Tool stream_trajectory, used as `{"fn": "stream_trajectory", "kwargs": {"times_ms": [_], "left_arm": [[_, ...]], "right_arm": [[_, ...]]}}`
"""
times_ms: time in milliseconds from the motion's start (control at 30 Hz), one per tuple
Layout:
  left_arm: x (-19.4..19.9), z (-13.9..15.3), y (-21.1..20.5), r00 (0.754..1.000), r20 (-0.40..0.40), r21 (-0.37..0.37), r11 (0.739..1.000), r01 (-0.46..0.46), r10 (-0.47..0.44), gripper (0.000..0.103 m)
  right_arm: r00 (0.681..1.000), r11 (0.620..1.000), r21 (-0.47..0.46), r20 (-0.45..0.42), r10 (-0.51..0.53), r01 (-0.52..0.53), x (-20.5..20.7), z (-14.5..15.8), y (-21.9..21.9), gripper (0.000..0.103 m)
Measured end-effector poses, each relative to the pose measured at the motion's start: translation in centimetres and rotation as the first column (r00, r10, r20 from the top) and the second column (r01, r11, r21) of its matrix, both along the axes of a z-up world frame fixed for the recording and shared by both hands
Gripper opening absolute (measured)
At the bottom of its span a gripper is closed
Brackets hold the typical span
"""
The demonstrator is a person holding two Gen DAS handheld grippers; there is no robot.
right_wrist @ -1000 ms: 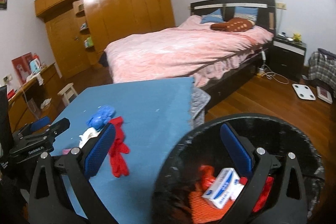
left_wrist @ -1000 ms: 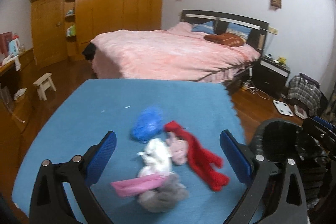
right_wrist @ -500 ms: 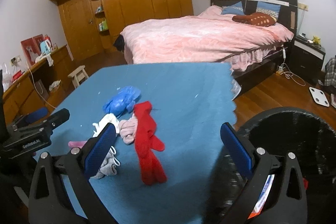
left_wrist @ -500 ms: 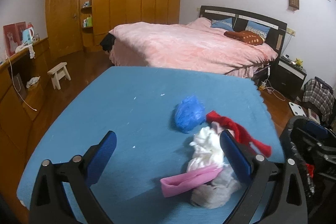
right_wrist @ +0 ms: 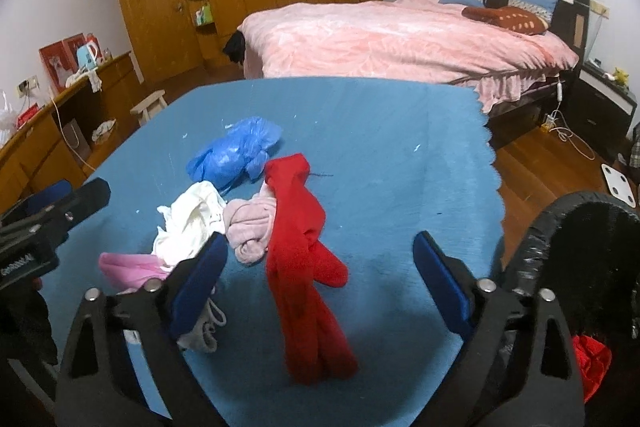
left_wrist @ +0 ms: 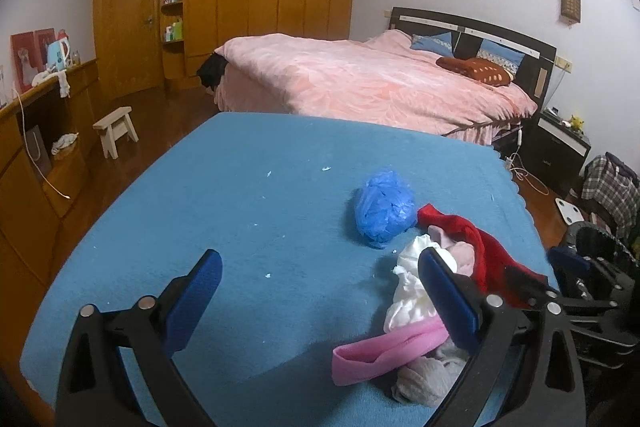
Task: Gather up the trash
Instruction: 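Grasp the long red cloth with the right tool and lift it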
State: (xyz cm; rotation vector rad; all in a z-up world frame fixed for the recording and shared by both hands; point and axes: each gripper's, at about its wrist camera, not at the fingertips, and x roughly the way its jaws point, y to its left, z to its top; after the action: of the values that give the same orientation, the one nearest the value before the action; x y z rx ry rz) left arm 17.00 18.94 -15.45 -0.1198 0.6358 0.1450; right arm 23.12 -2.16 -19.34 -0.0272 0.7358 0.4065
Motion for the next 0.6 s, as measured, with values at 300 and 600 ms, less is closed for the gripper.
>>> {"fn": "stream_trajectory", "kwargs": {"times_ms": [300,600], "left_arm": [[0.5,-0.2,-0.2,1.000,0.000,-0.014,1.000,0.017,-0.017,0.096],[0.9,-0.3,-0.8,0.999,-0.009,-0.017,0.999,0.040,-0.040,0.095]], "right_arm": [[0.994,0.999,-0.015,-0.103,0.045,-0.047,1.9,-2.0,1.3,0.060],[0.982,0.996,0.001,-0.162,0.092,-0.093,2.2,-2.8,1.6,0.013]]}}
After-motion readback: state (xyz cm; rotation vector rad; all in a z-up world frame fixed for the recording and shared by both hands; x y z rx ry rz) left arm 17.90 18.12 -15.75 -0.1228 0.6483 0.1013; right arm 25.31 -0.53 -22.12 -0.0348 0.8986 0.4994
